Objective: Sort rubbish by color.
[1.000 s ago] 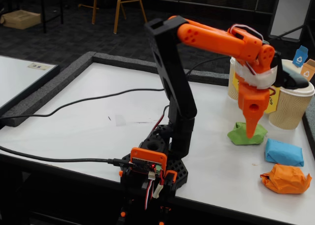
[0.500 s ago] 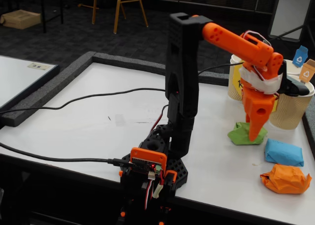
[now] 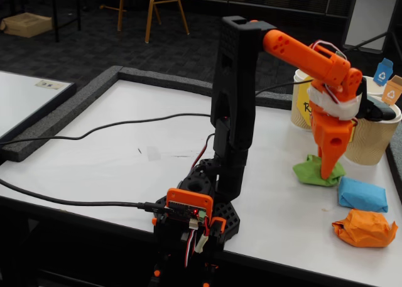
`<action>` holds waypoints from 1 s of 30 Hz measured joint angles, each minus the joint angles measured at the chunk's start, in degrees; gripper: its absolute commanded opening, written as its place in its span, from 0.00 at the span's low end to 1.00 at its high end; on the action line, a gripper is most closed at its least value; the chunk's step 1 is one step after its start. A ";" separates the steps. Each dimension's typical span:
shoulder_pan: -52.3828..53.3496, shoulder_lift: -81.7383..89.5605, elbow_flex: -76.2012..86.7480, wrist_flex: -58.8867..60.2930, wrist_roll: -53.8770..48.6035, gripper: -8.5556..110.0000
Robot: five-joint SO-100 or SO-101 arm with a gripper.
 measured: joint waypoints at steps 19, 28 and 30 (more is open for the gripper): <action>-0.09 45.26 -1.14 27.95 -0.09 0.07; 1.23 57.48 -4.13 29.88 -0.18 0.07; 1.23 58.45 -4.13 29.88 -0.18 0.07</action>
